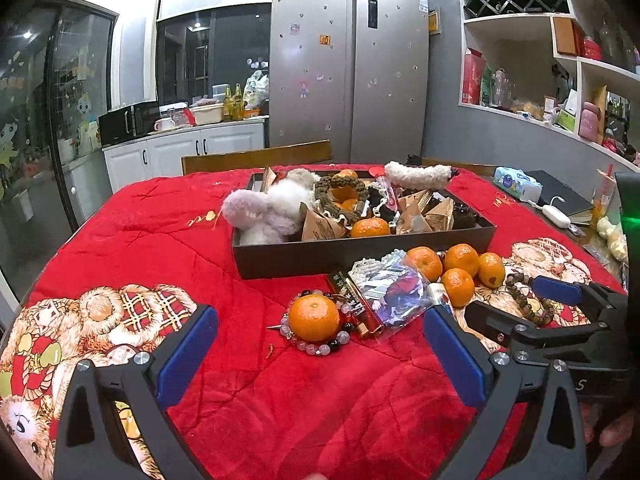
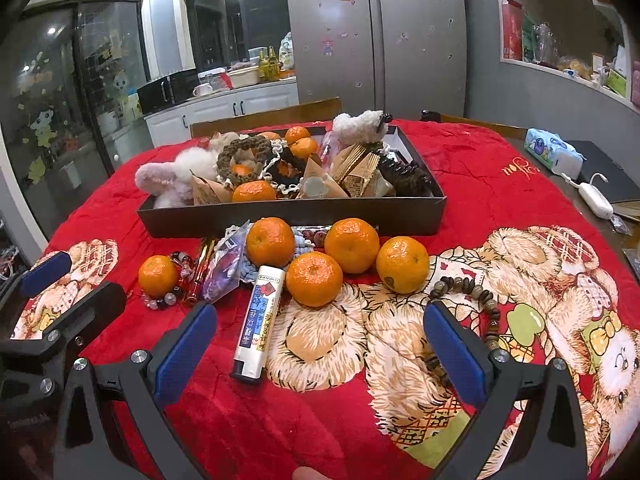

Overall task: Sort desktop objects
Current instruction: 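Move left tool to the orange on the bead bracelet while right tool approaches the white tube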

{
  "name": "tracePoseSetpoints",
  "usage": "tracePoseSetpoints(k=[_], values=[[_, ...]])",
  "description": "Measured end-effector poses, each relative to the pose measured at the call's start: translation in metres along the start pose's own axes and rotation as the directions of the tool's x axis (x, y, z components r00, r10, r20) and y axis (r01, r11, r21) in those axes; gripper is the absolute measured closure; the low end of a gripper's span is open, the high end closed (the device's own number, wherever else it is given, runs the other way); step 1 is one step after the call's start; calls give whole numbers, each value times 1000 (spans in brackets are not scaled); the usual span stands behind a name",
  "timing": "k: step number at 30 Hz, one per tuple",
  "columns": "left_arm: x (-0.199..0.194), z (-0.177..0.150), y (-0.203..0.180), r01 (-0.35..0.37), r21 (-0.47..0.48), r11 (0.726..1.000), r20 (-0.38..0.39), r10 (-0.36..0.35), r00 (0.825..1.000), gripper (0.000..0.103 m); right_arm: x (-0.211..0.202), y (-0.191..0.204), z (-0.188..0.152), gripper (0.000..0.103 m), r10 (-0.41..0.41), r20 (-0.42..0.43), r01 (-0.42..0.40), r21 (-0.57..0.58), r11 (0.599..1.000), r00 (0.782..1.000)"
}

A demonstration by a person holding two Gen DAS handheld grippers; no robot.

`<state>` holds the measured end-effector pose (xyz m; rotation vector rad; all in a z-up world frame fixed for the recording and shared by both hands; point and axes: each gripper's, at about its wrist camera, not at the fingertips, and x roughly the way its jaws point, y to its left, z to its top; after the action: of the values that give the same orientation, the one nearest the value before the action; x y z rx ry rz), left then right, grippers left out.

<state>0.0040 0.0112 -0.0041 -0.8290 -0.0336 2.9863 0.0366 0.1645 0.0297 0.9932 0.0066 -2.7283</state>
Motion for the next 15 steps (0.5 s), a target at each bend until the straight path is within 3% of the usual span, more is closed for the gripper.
tracePoseSetpoints(k=[15], values=[[5,0,3,82,-16,997,-30,-82,996,0,1,0,0,0,22,-6,-22,-1,1000,1000]])
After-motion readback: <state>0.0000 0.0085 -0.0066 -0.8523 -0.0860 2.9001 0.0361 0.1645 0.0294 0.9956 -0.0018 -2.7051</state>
